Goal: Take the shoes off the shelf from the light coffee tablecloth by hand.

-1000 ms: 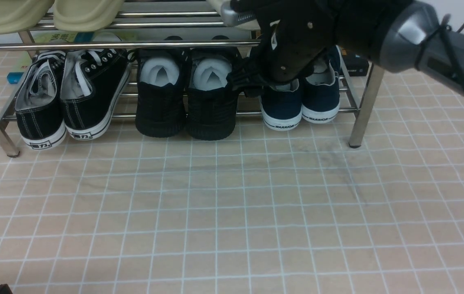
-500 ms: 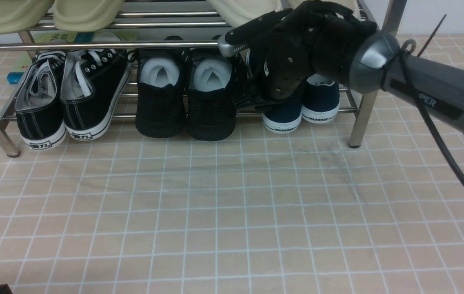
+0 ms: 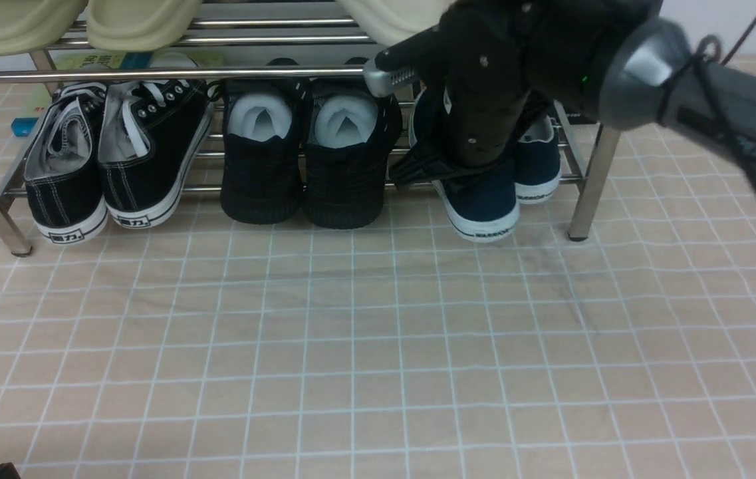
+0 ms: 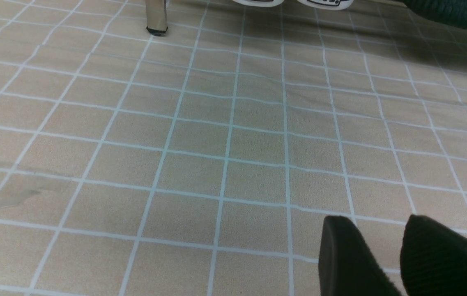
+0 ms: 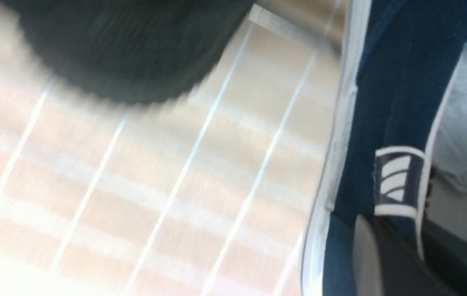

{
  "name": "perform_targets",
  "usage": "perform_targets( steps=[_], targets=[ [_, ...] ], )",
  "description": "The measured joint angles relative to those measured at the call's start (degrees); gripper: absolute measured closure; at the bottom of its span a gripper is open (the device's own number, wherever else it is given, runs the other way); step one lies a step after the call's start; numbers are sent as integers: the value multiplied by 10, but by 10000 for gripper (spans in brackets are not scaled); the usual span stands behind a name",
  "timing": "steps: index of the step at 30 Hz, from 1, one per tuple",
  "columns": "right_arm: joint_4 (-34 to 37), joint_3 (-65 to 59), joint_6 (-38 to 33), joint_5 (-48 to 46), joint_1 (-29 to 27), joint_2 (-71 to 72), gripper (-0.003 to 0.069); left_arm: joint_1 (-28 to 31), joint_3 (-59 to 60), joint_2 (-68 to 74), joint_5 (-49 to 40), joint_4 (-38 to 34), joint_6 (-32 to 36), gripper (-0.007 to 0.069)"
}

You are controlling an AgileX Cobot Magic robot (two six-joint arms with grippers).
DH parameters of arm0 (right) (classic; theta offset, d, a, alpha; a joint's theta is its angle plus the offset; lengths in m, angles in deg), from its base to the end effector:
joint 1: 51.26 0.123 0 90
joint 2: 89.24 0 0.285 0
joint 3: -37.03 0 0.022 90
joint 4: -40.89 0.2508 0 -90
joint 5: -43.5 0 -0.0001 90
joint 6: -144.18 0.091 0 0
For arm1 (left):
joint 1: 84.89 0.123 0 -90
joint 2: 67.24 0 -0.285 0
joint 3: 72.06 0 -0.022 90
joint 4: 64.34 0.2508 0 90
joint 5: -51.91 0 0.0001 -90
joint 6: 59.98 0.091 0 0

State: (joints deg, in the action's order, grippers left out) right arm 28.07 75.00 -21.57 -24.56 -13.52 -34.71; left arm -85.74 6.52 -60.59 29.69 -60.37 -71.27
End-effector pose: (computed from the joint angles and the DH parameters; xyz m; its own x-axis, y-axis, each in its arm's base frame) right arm 0.3693 0.2621 0.3072 -0.7939 -0.4126 -0.4466 -0.4062 0.9065 -0.1153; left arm 0.0518 0.0016 0.1715 -0.2951 -0.1281 -0.9469 -0.0497 0.9917 -0.1187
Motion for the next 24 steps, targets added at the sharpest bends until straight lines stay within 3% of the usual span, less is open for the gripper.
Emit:
perform_targets(
  steps=[13, 24],
  targets=[
    [105, -20, -6, -45, 25, 108, 618, 0, 0, 0, 0, 0, 0, 384],
    [179, -217, 28, -45, 81, 266, 618, 0, 0, 0, 0, 0, 0, 384]
  ],
)
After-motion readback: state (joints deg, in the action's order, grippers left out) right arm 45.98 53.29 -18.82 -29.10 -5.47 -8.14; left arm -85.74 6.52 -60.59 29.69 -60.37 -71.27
